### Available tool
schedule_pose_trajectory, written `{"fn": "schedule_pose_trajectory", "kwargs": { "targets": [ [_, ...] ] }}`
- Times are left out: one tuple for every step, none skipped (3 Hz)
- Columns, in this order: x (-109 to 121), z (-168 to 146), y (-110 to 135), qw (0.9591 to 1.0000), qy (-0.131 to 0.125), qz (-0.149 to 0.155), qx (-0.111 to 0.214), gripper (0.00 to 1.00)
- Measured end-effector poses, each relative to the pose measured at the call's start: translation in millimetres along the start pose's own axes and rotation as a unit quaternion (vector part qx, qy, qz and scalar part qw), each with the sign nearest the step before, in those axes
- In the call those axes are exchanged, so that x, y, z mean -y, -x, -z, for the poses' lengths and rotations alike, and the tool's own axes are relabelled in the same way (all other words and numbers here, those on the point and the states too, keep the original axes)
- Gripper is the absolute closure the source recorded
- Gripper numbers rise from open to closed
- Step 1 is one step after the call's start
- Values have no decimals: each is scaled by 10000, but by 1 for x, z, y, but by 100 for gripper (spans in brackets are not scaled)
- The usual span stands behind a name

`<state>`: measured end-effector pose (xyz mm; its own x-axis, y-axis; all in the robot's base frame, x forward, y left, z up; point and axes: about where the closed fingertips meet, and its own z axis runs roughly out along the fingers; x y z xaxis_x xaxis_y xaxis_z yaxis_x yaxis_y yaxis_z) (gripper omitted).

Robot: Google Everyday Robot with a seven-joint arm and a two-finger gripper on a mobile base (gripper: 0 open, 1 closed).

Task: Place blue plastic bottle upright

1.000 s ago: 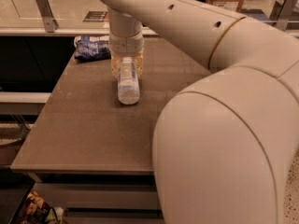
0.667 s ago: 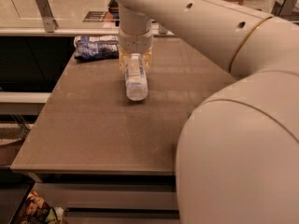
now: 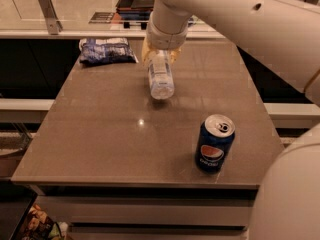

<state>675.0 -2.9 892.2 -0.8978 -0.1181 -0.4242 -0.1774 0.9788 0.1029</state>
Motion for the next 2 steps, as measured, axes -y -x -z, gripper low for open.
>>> {"fn": "schedule_pose_trajectory", "kwargs": {
  "targets": [
    [16, 14, 18, 9981, 291, 210, 497, 100],
    [32, 34, 35, 9921, 599, 527, 965, 100]
  ]
}}
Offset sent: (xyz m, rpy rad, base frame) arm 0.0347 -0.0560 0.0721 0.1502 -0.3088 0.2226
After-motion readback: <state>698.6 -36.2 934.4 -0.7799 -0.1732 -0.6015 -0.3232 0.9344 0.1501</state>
